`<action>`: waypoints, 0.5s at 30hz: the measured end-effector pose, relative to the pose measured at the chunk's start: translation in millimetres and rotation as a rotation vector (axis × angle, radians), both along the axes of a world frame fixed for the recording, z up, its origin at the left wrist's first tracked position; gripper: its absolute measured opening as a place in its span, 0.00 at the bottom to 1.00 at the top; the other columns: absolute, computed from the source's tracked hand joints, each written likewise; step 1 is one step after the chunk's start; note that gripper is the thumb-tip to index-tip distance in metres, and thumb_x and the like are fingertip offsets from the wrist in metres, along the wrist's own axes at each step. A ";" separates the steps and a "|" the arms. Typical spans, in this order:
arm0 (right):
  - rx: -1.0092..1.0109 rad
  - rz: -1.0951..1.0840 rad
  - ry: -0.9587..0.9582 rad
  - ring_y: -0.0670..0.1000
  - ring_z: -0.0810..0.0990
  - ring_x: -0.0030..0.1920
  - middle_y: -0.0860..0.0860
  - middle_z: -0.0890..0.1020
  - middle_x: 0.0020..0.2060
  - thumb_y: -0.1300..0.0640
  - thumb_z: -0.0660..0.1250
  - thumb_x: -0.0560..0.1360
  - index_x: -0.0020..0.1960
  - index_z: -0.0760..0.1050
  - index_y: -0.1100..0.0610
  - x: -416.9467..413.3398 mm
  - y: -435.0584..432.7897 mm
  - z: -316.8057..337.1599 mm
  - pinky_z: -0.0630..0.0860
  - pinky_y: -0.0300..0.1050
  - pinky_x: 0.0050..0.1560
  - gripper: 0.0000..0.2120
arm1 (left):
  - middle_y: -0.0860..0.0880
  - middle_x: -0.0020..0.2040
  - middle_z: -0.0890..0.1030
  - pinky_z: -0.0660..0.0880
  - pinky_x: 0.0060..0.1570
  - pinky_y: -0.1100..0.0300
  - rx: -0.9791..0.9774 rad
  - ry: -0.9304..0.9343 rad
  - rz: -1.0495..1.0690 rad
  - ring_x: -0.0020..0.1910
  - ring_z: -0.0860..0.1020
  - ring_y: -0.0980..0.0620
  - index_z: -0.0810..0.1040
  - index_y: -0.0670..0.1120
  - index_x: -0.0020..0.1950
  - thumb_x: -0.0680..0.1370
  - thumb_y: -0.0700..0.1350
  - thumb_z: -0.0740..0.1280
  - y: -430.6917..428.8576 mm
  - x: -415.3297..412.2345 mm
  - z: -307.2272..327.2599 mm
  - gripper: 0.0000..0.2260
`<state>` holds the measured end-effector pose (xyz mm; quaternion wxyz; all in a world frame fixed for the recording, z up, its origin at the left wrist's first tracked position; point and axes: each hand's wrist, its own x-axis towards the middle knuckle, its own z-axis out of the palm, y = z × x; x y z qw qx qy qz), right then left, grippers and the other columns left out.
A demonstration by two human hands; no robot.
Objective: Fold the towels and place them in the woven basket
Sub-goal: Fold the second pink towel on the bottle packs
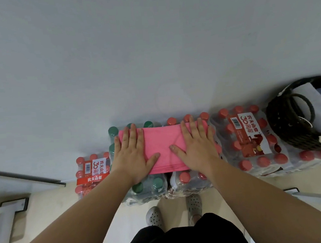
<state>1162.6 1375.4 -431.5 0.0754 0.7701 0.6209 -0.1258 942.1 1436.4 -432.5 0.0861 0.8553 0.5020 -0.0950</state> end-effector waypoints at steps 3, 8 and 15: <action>-0.011 0.026 0.004 0.60 0.31 0.78 0.56 0.34 0.79 0.24 0.35 0.73 0.80 0.33 0.52 1.9 3.3 1.9 0.28 0.62 0.72 0.45 | 0.42 0.80 0.35 0.35 0.74 0.41 0.007 -0.019 0.005 0.79 0.35 0.43 0.36 0.43 0.80 0.75 0.73 0.39 -0.2 -0.3 -1.7 0.44; -0.008 0.041 -0.043 0.60 0.30 0.77 0.57 0.32 0.78 0.25 0.34 0.73 0.79 0.31 0.52 -6.3 -1.0 11.5 0.29 0.65 0.73 0.44 | 0.43 0.80 0.34 0.38 0.76 0.39 0.025 -0.034 0.028 0.79 0.34 0.43 0.35 0.44 0.80 0.75 0.73 0.38 -9.2 -4.7 -2.7 0.44; 0.032 0.177 0.034 0.53 0.27 0.77 0.48 0.35 0.79 0.33 0.36 0.79 0.80 0.32 0.52 -52.1 1.1 3.8 0.33 0.65 0.75 0.37 | 0.42 0.80 0.36 0.37 0.76 0.39 0.044 -0.096 0.034 0.79 0.35 0.42 0.37 0.43 0.80 0.77 0.71 0.39 -12.1 -7.9 -6.2 0.41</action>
